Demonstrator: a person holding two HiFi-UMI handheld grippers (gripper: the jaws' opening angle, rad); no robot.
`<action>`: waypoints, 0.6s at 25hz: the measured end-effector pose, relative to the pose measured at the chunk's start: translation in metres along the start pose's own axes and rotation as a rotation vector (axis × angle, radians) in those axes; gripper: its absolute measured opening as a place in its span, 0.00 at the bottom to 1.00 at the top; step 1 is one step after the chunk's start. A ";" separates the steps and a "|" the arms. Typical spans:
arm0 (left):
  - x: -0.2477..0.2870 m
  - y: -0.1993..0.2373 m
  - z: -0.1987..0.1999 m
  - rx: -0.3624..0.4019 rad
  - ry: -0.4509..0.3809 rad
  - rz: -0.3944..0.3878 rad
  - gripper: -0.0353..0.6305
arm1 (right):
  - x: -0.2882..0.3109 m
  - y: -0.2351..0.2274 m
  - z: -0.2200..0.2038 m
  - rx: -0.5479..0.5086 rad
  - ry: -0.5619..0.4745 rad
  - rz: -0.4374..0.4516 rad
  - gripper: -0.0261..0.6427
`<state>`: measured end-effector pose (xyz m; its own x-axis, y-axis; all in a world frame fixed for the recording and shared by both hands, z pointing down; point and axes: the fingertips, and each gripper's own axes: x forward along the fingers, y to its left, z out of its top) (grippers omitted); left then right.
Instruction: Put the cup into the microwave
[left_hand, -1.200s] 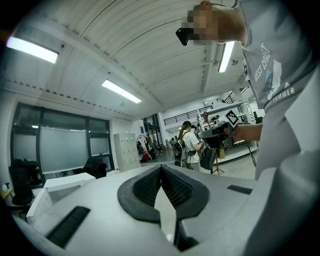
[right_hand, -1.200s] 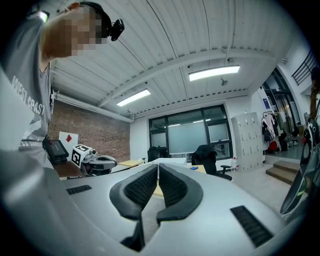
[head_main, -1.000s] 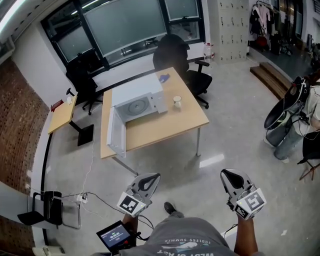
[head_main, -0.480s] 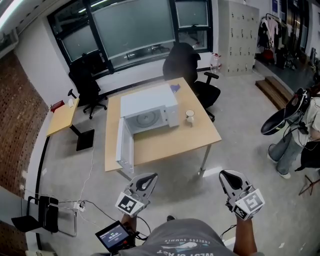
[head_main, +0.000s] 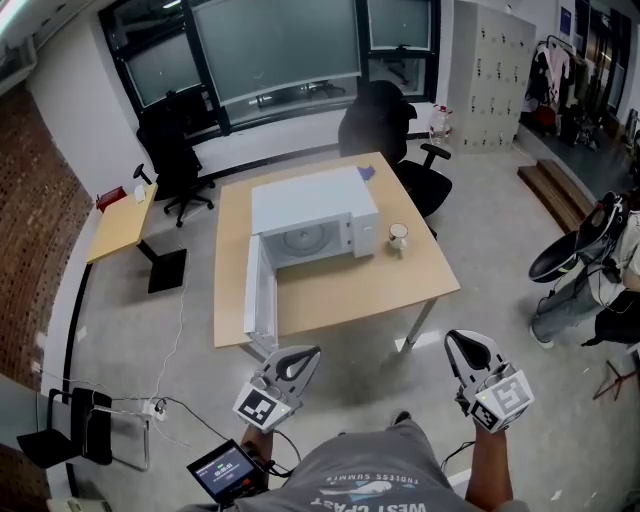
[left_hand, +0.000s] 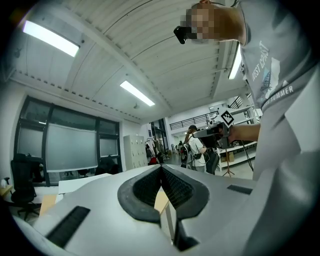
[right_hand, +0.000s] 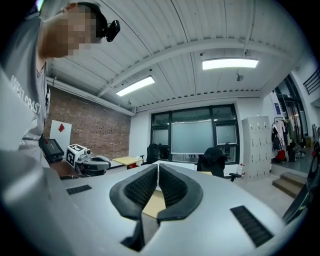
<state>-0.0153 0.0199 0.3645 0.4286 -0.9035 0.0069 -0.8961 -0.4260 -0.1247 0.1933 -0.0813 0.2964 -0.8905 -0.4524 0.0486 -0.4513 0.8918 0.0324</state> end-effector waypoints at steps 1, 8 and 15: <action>0.001 0.004 -0.004 -0.001 0.009 -0.001 0.08 | 0.008 -0.003 -0.001 0.002 -0.003 0.002 0.07; 0.012 0.033 -0.021 0.000 0.040 0.029 0.08 | 0.064 -0.038 -0.020 0.014 -0.008 0.024 0.07; 0.043 0.066 -0.035 -0.001 0.073 0.064 0.08 | 0.123 -0.096 -0.050 0.033 0.008 0.026 0.07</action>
<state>-0.0602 -0.0487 0.3910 0.3612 -0.9298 0.0711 -0.9214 -0.3676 -0.1264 0.1302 -0.2229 0.3494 -0.9016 -0.4288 0.0569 -0.4296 0.9030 -0.0017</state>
